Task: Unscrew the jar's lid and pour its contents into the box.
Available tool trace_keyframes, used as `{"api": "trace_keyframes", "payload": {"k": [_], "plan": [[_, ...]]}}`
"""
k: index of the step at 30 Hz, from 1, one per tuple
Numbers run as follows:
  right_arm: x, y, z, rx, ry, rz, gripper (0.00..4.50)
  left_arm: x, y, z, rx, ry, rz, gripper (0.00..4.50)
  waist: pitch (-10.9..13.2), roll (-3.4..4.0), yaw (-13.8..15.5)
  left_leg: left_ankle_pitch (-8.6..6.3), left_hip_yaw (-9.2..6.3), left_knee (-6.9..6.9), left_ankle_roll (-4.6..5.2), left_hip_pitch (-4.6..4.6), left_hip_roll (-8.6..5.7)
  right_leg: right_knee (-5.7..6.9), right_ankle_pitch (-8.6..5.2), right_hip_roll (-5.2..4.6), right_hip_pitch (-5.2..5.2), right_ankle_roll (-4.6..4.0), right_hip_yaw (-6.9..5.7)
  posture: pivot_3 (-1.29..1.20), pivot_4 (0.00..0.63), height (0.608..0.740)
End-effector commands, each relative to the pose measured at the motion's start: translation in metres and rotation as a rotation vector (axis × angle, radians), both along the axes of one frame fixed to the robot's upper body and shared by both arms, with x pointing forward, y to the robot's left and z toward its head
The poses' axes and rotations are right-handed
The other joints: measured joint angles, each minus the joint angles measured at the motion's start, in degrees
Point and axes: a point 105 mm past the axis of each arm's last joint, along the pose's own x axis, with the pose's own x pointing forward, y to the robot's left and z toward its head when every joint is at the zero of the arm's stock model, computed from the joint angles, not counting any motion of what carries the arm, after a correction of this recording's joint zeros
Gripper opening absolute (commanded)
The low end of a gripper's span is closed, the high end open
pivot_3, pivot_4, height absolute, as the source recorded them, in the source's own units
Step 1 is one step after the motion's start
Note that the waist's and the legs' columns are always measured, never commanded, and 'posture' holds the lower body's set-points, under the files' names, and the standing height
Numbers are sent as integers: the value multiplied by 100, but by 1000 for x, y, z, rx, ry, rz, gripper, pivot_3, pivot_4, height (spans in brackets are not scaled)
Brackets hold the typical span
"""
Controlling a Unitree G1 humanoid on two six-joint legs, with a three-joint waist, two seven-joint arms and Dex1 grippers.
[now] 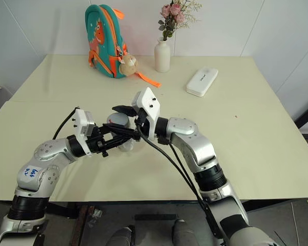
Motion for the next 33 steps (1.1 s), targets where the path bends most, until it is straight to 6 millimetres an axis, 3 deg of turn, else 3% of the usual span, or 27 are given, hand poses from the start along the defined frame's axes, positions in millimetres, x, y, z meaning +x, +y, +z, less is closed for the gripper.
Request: {"api": "trace_keyframes", "payload": {"k": [1, 3, 8, 17, 23, 33], "plan": [[-16, -9, 11, -26, -19, 209, 2626, -10, -3, 17, 20, -57, -107, 1947, 0, 0, 1, 0, 0, 0, 0, 0, 0, 0, 0, 0, 0, 0, -1, 0, 150, 740], [-20, -15, 10, -102, -37, 317, 2626, -20, -8, 18, 36, -47, -218, 1947, 0, 1, -4, 0, 0, -1, 0, 0, 0, -2, 0, 0, 1, 0, -1, 0, 150, 740], [-8, -21, 15, -154, -52, 370, 2626, -29, -15, 25, 28, -34, -341, 1947, 1, 1, -69, 0, 0, -4, 0, 1, 0, 0, -3, 1, 0, 2, -3, 0, 150, 740], [-7, -23, 17, -122, -27, 386, 2626, -28, -16, 28, 13, -58, -312, 1947, 1, 2, -125, 0, -1, -9, 0, 0, 0, 5, -6, 0, -3, 5, -2, 0, 150, 740], [-4, -31, 24, -97, -2, 376, 4459, -27, -11, 29, 14, -64, -289, 1947, 1, 2, -120, 0, -1, -5, 0, 0, 0, 6, -6, -1, -3, 5, -2, 0, 150, 740], [-4, -26, 31, -61, -70, 332, 4459, -25, -8, 25, 21, -50, -266, 1947, 2, 3, -124, 0, -1, -6, 0, 0, 0, 7, -6, -1, -3, 5, -2, 0, 150, 740]]}}
